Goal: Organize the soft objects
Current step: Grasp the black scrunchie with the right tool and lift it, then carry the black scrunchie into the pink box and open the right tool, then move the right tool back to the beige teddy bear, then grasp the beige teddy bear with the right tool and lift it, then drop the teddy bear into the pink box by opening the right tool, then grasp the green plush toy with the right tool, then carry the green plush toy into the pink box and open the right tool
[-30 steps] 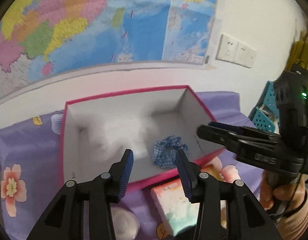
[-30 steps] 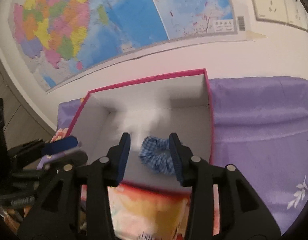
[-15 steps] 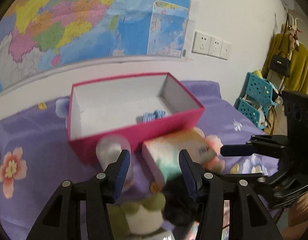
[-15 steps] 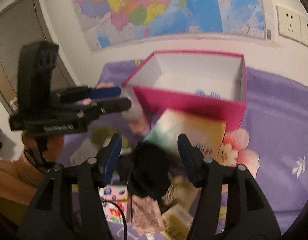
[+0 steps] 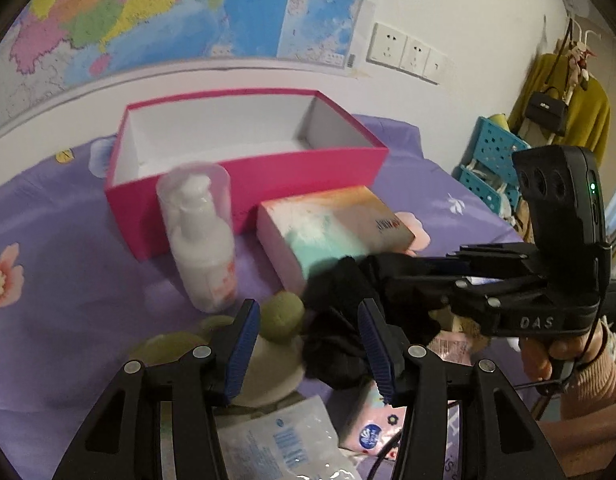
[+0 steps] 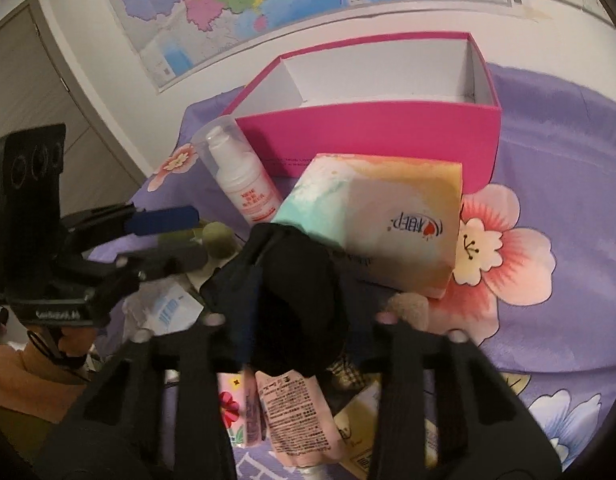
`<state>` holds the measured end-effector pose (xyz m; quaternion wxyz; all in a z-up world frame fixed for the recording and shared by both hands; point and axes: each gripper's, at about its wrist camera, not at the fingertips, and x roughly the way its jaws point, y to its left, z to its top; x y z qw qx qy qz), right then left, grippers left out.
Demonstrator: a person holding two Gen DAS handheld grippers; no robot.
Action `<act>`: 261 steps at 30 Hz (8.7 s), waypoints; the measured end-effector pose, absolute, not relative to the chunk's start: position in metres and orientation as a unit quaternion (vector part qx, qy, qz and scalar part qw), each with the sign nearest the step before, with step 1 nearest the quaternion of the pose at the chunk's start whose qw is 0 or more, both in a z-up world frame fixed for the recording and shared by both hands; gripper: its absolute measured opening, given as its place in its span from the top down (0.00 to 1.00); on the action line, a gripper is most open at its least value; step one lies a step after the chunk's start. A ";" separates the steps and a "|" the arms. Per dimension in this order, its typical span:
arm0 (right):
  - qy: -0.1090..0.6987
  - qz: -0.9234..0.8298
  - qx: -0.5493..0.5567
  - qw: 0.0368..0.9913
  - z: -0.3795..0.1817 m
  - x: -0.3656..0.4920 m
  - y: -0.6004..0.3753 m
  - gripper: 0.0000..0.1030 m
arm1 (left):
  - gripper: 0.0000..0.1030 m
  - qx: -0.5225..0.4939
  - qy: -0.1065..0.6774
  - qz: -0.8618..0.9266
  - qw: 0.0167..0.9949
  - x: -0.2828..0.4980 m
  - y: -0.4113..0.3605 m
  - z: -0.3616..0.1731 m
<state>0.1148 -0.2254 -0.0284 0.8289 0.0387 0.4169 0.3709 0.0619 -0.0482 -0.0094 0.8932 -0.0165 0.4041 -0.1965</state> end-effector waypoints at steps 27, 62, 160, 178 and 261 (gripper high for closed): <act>0.326 0.426 0.101 0.838 0.032 0.091 -0.247 0.90 | 0.60 -0.018 0.378 -0.277 0.883 0.065 -0.073 0.005; 0.265 0.399 0.070 0.875 0.095 0.219 -0.227 0.90 | 0.80 -0.010 0.358 -0.172 0.918 0.193 -0.074 0.075; 0.333 0.373 0.071 0.863 0.016 0.100 -0.277 0.70 | 0.70 -0.033 0.404 -0.270 0.874 0.078 -0.090 0.012; 0.292 0.363 0.079 0.881 0.072 0.200 -0.262 0.70 | 0.70 -0.029 0.371 -0.208 0.905 0.177 -0.080 0.068; 0.352 0.468 0.018 0.810 0.025 0.100 -0.157 0.75 | 0.39 -0.103 0.375 -0.154 0.908 0.034 0.040 0.015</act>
